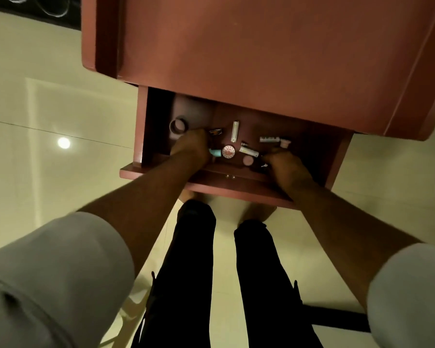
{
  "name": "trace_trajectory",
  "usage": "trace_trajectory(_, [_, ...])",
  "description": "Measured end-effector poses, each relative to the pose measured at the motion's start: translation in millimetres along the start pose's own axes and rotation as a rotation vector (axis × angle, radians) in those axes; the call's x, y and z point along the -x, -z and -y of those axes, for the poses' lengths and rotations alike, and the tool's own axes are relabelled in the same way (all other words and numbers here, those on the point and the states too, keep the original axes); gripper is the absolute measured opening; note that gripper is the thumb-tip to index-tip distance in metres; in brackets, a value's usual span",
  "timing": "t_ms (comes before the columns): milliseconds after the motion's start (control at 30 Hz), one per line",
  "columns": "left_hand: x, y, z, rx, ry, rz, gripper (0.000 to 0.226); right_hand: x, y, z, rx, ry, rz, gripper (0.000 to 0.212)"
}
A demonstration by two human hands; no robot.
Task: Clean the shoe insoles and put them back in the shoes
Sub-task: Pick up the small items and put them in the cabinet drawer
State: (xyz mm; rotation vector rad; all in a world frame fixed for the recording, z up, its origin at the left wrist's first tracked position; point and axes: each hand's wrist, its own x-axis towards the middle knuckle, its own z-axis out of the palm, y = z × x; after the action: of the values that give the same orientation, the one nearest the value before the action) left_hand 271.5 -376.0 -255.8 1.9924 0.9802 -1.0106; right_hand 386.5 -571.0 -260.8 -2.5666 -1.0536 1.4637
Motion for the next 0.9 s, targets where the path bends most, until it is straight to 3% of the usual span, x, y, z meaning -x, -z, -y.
trace_trajectory(267, [1.1, -8.7, -2.3, -0.021, 0.012, -0.065, 0.05, 2.9, -1.8, -1.0, 0.125, 0.063, 0.009, 0.032])
trace_trajectory(367, [20.2, -2.5, -12.5, -0.047, -0.025, -0.139, 0.039, 17.6, 9.3, 4.4, 0.093, 0.069, -0.007, 0.033])
trace_trajectory(533, [83.4, 36.4, -49.9, -0.009, -0.151, -0.121, 0.018, 63.4, 61.6, 23.8, -0.079, 0.06, -0.242, 0.028])
trace_trajectory(633, [109.3, 51.4, -65.7, 0.024, -0.21, -0.095, 0.011, 86.9, 79.2, 36.2, -0.254, 0.147, -0.393, 0.023])
trace_trajectory(800, [89.9, 135.6, -138.4, 0.201, -0.364, -0.365, 0.009, 82.6, 183.6, 44.6, -0.49, 0.092, -0.676, 0.017])
trace_trajectory(900, [55.0, 162.1, -180.4, 0.235, -0.377, -0.452, 0.031, 48.3, 230.6, 29.0, -0.541, 0.035, -0.734, 0.016])
